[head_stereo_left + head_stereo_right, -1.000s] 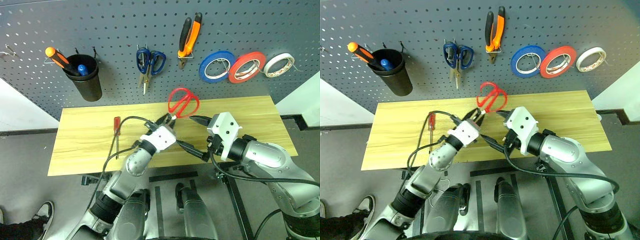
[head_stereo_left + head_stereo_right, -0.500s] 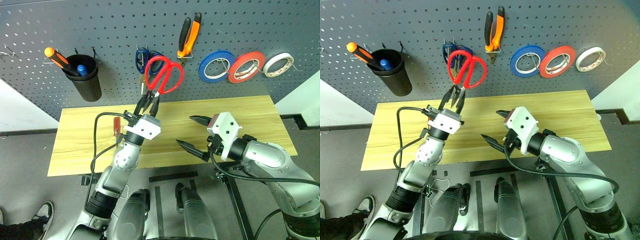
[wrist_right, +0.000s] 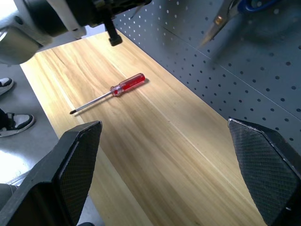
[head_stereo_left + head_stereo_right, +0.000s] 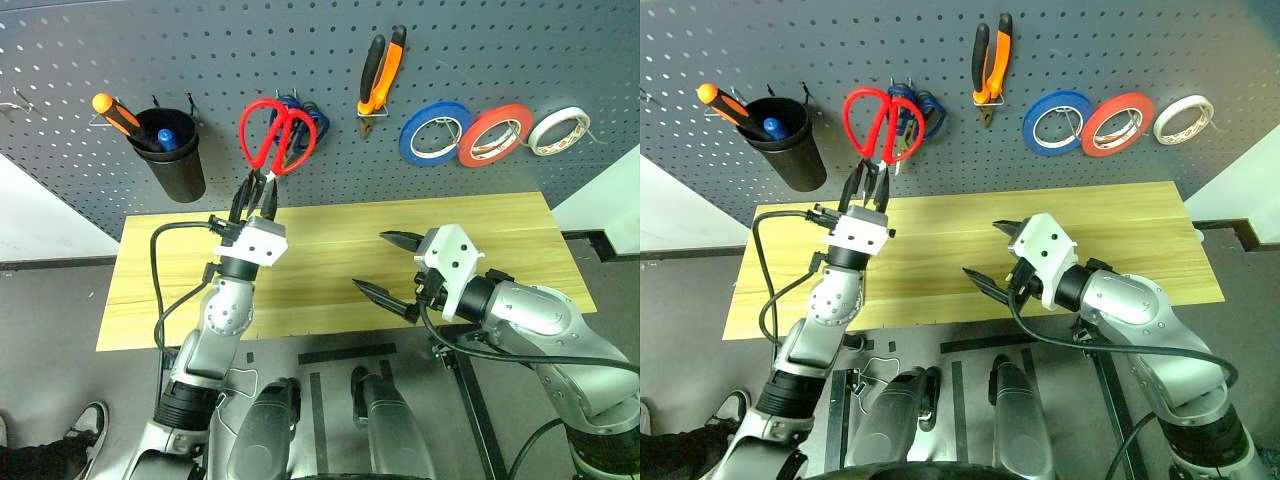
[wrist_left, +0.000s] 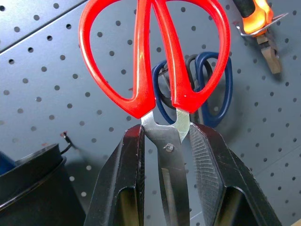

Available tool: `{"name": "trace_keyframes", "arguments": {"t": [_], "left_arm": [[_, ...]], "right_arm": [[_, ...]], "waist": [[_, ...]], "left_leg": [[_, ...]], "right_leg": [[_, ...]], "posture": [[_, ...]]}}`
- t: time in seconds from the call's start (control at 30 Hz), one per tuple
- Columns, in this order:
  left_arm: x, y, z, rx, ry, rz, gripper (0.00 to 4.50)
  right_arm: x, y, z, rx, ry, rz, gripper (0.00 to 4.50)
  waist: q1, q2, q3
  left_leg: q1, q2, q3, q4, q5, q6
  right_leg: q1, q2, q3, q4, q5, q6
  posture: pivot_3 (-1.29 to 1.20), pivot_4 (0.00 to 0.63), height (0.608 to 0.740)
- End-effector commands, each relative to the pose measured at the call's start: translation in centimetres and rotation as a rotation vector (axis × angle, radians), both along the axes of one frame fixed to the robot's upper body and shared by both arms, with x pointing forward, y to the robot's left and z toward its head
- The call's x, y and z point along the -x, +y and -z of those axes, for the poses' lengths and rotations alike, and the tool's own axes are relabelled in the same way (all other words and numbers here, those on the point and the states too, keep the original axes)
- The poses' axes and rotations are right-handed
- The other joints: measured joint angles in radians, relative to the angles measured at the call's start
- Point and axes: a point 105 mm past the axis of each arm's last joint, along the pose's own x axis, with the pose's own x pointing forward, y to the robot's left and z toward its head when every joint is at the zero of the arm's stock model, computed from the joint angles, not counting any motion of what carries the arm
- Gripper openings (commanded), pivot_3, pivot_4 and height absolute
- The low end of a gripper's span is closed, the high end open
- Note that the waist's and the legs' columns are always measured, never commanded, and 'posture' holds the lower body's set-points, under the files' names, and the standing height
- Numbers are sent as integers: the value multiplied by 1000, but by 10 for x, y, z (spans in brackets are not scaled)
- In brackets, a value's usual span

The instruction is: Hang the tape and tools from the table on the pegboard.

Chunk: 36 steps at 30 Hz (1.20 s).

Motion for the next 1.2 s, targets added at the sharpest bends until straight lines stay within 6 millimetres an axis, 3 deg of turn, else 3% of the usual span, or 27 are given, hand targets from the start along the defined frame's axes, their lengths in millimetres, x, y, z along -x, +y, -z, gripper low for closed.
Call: {"name": "trace_keyframes", "arguments": {"t": [0.03, 0.17, 0.23, 0.77, 1.2], "left_arm": [[1, -3, -7, 4, -34, 8, 1033], [-1, -5, -6, 4, -33, 14, 1033], [-1, -6, -7, 3, -33, 17, 1033], [-2, -26, -7, 7, -28, 103, 1033], [-13, -23, -9, 7, -37, 69, 1033]], "right_arm": [[8, 4, -23, -73, -93, -45, 4500], [18, 9, -65, -303, -246, -100, 4500], [22, 10, -73, -359, -263, -121, 4500], [27, 13, -62, -320, -220, -155, 4500], [28, 12, -62, -312, -219, -155, 4500]], "waist": [[0, 0, 0], [-2, 0, 0], [-2, 0, 0], [-1, 0, 0], [-1, 0, 0]], "left_leg": [[0, 0, 0, 0, 0, 0], [0, 0, 0, 0, 0, 0], [0, 0, 0, 0, 0, 0], [0, 0, 0, 1, 0, 0], [0, 0, 0, 2, 0, 0]], "right_leg": [[0, 0, 0, 0, 0, 0], [0, 1, 0, 1, 0, 0], [0, 1, 0, 1, 0, 0], [0, 0, 0, 2, 0, 0], [0, 0, 0, 2, 0, 0]], "posture": [[30, 279, 740], [27, 282, 740], [27, 280, 740], [30, 276, 740], [25, 274, 740]]}}
